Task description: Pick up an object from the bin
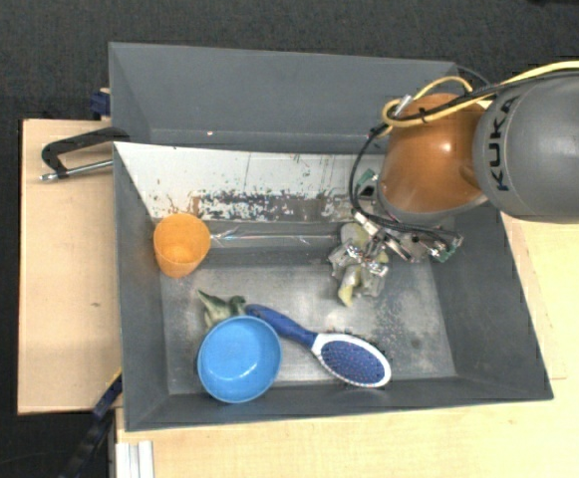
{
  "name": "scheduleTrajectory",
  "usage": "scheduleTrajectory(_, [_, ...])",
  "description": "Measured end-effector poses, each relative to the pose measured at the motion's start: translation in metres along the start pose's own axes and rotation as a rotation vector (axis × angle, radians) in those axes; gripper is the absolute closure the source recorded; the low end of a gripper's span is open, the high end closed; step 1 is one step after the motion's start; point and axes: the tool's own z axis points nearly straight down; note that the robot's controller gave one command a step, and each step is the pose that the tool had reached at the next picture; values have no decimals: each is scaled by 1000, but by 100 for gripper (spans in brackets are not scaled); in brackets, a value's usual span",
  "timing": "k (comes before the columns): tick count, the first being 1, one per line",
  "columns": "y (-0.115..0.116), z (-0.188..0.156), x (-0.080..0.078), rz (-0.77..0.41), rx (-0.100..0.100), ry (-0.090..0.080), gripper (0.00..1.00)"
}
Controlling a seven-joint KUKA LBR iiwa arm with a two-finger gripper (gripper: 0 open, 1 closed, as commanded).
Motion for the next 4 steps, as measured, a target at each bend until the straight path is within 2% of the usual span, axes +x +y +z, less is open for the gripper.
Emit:
scheduleTrajectory(1, [14,-151,-1,30,8,-8,100])
scheduleTrajectory(2, [36,-55,-15,-582,-5,5,100])
scheduleTrajectory(3, [35,-55,-15,-580,-3,2,0])
scheduleTrajectory(4, [14,-11,-10,-687,-5,4,0])
